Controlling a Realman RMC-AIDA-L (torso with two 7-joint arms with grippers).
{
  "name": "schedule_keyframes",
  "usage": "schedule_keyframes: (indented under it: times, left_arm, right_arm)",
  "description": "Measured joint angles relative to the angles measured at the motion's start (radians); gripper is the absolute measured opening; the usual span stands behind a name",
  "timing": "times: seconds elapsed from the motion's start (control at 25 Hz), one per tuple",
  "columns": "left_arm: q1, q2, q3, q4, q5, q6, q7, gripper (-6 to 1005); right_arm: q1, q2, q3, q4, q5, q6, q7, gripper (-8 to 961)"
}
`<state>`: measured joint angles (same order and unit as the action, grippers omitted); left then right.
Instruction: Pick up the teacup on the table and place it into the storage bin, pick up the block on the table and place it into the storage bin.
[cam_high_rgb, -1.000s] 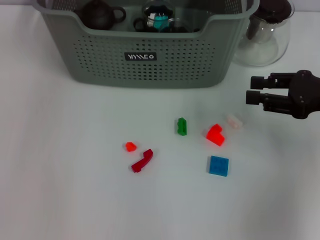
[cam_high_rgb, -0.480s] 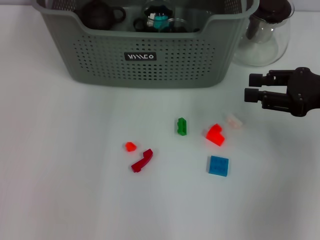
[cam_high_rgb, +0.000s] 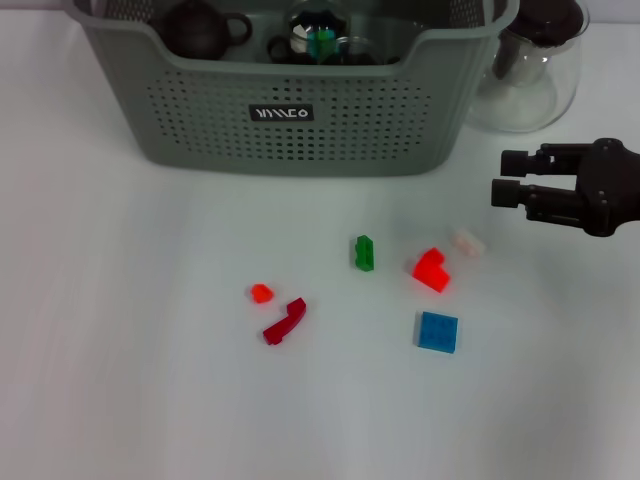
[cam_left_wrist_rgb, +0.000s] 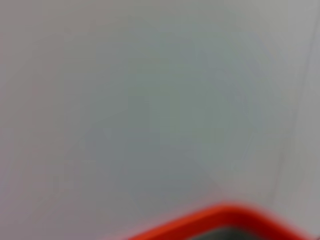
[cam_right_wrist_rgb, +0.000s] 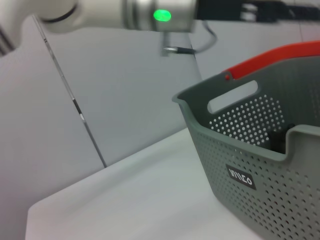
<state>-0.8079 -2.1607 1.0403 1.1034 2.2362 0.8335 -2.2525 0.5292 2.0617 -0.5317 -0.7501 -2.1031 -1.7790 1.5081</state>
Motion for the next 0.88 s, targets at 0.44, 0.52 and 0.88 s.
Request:
schedule_keyframes:
  times: [0.44,0.52,0.88]
  left_arm:
    - [0.423,-0.005,-0.499,0.052,-0.650,1.020,0.684,579]
    - [0.468,-0.014,-0.537,-0.015,-0.539,1.103,0.853,579]
    - [0.482,-0.016,-0.538,-0.482,-0.220,0.882,1.367,568]
  right_arm:
    - [-0.002,-0.001,0.003,0.010,0.000,0.004,0.000,501]
    - [-0.001,-0.001,0.002,0.013,0.000,0.005,0.000,501]
    - [-0.001,0.000,-0.001,0.013,-0.008,0.013,0.007,502]
